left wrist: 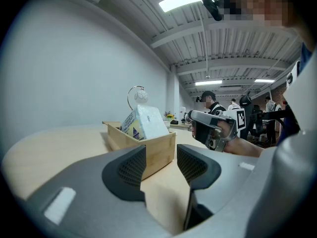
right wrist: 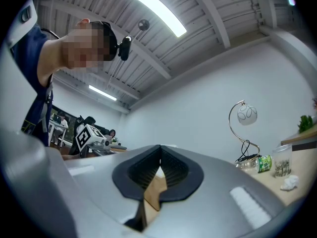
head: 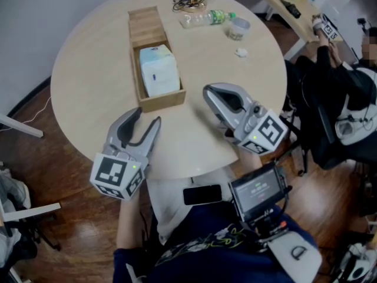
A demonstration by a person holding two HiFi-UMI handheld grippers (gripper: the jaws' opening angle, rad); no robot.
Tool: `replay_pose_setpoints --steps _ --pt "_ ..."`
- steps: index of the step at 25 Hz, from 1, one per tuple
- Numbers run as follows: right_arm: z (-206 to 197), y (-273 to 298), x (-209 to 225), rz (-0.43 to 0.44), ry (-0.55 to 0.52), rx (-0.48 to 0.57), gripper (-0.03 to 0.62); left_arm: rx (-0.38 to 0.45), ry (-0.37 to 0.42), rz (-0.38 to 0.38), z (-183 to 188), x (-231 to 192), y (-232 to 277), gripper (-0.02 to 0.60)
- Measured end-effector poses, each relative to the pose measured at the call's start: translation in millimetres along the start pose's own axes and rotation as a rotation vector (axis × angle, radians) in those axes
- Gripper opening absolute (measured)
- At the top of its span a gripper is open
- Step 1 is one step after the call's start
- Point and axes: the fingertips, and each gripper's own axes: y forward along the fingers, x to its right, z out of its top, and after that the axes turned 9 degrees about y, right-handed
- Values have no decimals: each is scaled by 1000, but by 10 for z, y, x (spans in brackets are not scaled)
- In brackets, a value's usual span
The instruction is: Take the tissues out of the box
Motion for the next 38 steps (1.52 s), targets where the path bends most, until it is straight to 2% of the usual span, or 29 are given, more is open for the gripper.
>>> replay_pose_setpoints --steps 28,38 --pt "-10 1 9 -8 6 -9 1 0 1 5 26 17 -1 202" --pt "-48 14 -114 79 28 -40 1 1 -6 6 40 19 8 202"
